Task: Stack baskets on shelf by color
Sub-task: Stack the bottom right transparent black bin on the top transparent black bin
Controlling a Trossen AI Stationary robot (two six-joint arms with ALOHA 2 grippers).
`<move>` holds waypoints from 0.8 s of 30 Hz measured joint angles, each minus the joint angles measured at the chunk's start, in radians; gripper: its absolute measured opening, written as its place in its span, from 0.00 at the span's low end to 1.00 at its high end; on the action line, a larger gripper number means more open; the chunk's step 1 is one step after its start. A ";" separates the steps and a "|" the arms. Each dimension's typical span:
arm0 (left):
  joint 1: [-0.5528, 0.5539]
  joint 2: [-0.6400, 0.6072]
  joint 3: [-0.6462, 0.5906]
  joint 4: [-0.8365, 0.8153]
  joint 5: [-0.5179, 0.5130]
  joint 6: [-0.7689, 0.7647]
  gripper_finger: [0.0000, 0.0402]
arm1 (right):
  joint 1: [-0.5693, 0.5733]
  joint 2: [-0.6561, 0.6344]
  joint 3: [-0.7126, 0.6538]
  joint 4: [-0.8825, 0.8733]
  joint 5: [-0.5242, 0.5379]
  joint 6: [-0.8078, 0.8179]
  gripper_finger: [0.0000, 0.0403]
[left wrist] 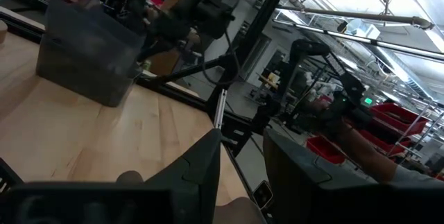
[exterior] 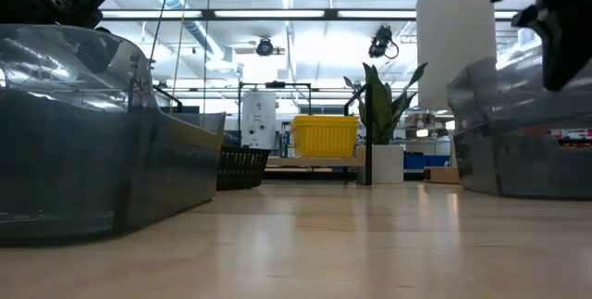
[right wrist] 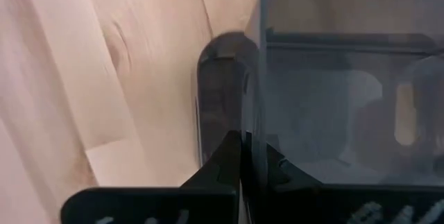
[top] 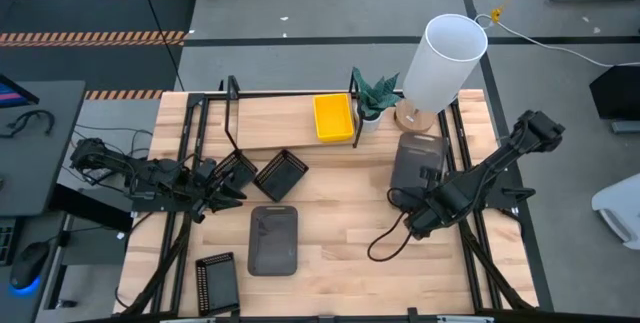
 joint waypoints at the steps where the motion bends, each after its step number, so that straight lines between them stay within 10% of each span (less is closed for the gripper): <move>1: 0.000 0.000 0.000 0.000 0.000 0.000 0.29 | 0.000 -0.008 -0.022 0.013 -0.002 -0.013 0.02; 24: 0.000 0.000 0.000 0.000 0.000 0.000 0.29 | -0.001 -0.011 -0.103 0.447 -0.049 0.040 0.15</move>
